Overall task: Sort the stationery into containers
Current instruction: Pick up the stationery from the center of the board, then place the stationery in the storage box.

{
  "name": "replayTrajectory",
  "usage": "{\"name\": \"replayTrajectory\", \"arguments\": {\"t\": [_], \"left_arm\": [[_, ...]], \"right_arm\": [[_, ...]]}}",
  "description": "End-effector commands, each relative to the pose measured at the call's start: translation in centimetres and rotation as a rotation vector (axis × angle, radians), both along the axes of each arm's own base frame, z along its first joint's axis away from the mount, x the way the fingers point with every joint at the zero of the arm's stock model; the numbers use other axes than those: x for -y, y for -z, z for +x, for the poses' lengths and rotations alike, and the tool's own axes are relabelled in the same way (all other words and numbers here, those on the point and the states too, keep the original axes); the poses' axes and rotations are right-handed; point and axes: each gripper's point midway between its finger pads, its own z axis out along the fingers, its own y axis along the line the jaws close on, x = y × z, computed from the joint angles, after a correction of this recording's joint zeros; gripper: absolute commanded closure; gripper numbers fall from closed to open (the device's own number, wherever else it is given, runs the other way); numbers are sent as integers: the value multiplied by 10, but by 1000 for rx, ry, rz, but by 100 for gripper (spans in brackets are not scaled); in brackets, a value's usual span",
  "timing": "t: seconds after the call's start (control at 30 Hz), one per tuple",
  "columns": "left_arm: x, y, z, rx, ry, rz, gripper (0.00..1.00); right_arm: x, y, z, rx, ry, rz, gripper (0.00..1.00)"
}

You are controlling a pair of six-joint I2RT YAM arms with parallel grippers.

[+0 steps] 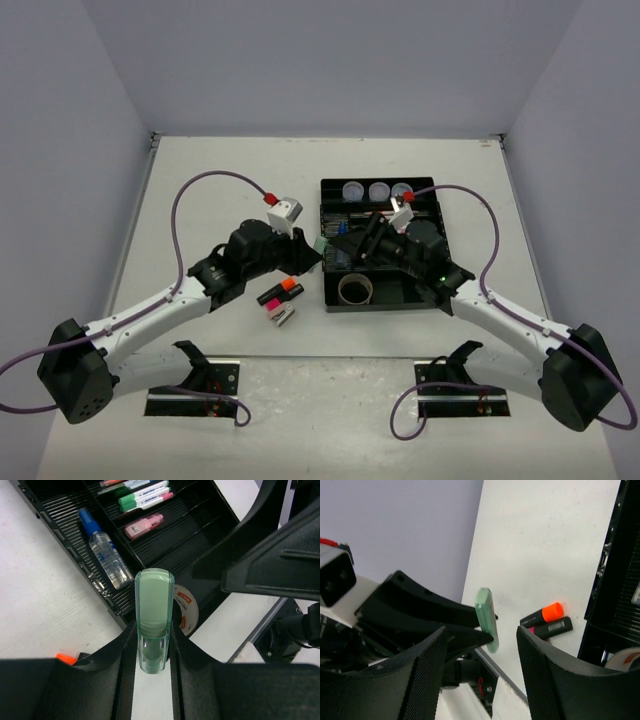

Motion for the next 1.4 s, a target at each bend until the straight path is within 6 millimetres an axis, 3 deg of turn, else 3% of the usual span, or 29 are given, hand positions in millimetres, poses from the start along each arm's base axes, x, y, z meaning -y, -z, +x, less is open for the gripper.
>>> {"name": "replayTrajectory", "arguments": {"t": [0.0, 0.1, 0.33, 0.5, 0.57, 0.6, 0.67, 0.7, 0.73, 0.8, 0.87, 0.93, 1.03, 1.1, 1.23, 1.37], "left_arm": [[20, -20, -10, 77, 87, -74, 100], [24, -24, -11, 85, 90, -82, 100], [31, -32, -15, 114, 112, -83, 100], [25, -33, -9, 122, 72, -64, 99], [25, -32, -8, 121, 69, -54, 98], [25, -32, -8, 121, 68, -53, 95], [25, -30, -8, 116, 67, -47, 84], [23, -31, -8, 116, 61, -42, 50], [21, -31, -6, 115, 46, -31, 32], [8, -27, 0, 100, -20, 21, 12], [-12, -25, 8, 82, -132, 87, 0], [-45, -25, 17, 52, -304, 182, 0], [-81, -40, 16, 43, -448, 246, 0], [-93, -47, 11, 49, -478, 252, 0], [-107, -56, 2, 65, -488, 251, 0], [-109, -52, -3, 61, -468, 257, 0]], "right_arm": [[-4, -28, 21, 16, 125, 23, 44], [-10, -20, 18, -10, 127, -12, 46], [-24, -6, 6, -42, 88, -41, 75], [-26, 1, -1, -47, 75, -54, 81], [-24, 3, -1, -46, 85, -56, 90], [-23, 5, -1, -47, 91, -56, 99], [-20, 6, -1, -47, 103, -48, 100], [-20, 5, -1, -49, 108, -45, 100], [-17, 6, 1, -51, 116, -47, 100], [-6, 8, 12, -51, 166, -66, 100], [24, 19, 31, -79, 270, -98, 100], [56, 31, 48, -109, 383, -111, 100], [108, 46, 72, -148, 595, -112, 100], [131, 61, 75, -198, 732, -134, 100], [155, 85, 82, -298, 931, -96, 100], [160, 95, 93, -351, 1017, -66, 100]]}}
